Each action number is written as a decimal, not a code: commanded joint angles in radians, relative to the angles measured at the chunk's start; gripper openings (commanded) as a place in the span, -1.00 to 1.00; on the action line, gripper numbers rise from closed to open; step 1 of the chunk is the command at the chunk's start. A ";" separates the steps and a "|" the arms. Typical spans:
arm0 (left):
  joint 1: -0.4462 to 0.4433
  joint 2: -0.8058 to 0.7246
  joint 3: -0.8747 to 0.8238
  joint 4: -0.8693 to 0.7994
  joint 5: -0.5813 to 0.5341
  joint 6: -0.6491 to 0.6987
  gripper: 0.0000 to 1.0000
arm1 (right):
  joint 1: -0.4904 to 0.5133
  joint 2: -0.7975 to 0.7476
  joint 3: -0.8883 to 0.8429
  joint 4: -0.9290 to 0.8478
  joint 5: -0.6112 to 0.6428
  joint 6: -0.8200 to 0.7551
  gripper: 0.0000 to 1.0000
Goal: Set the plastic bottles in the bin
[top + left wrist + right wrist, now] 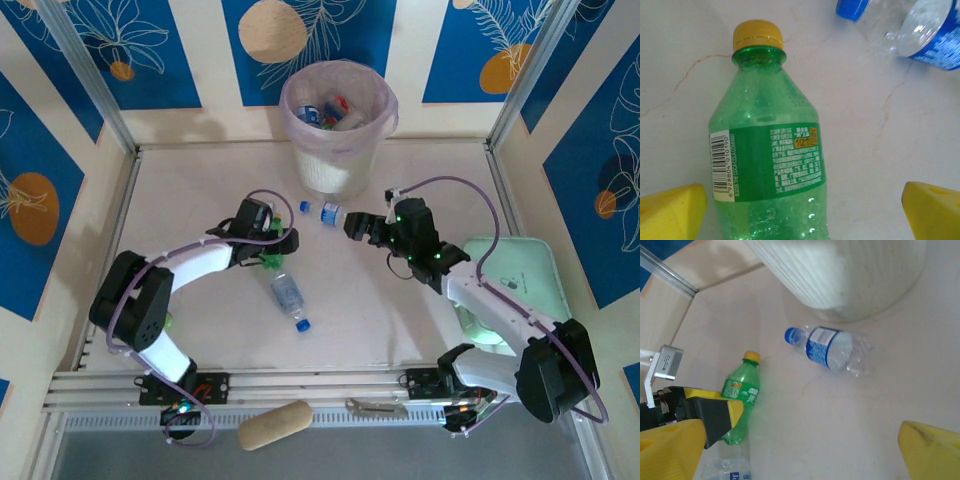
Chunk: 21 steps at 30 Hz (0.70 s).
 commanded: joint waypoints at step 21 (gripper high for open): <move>-0.035 0.086 0.028 -0.056 -0.112 0.060 0.09 | 0.038 -0.008 -0.028 0.079 0.052 0.108 0.98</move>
